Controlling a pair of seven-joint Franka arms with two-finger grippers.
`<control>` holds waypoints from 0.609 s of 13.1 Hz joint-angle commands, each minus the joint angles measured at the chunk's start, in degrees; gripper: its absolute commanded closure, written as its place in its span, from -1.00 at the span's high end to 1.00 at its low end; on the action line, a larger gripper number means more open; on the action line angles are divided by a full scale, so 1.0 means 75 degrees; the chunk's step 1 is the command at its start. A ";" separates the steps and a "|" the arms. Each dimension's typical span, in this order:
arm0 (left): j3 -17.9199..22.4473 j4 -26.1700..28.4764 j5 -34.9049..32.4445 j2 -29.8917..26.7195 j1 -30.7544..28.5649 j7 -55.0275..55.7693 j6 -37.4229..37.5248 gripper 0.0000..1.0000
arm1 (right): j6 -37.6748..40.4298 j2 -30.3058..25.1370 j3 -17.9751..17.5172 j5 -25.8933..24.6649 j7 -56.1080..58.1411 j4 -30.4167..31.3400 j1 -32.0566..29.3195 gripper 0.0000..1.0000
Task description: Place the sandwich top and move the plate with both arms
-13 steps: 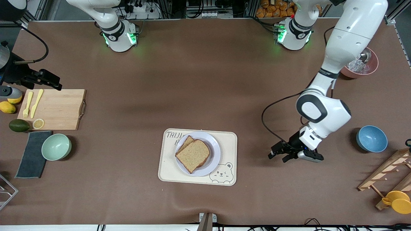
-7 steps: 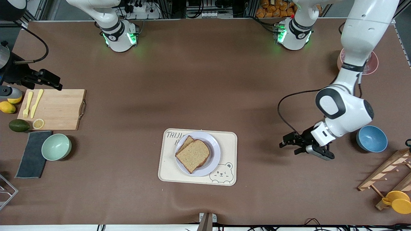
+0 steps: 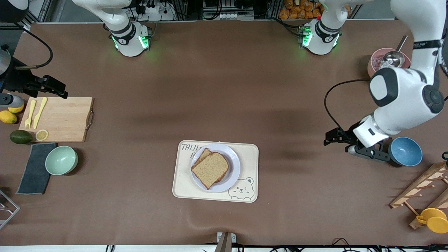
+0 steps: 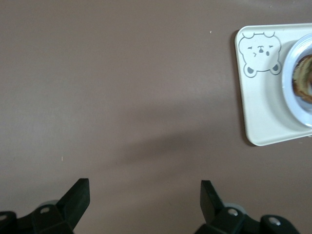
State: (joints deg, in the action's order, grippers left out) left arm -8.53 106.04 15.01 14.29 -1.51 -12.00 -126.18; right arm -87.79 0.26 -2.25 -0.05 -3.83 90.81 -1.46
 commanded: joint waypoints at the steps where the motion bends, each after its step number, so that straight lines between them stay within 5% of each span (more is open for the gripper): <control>1: 0.0129 0.0170 -0.0615 -0.0825 0.0189 0.0906 0.0814 1.00 | 0.0045 -0.0058 0.0065 0.0136 0.0088 -0.0002 0.0031 1.00; 3: 0.0606 0.0088 -0.1003 -0.1341 0.0596 0.1224 0.1702 1.00 | 0.0045 -0.0058 0.0065 0.0136 0.0088 0.0009 0.0031 1.00; 5: 0.1636 -0.0297 -0.1016 -0.1658 0.1381 0.1307 0.2593 1.00 | 0.0045 -0.0058 0.0065 0.0136 0.0088 0.0009 0.0031 1.00; 8: 0.1700 -0.0907 -0.1121 -0.1800 0.1385 0.1319 0.3650 1.00 | 0.0057 -0.0058 0.0065 0.0136 0.0112 0.0009 0.0019 1.00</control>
State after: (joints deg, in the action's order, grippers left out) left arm 3.74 101.77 8.83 1.31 7.95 -3.80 -102.90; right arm -87.77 0.26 -2.24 -0.04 -3.82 90.82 -1.46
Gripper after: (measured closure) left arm 0.000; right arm 0.000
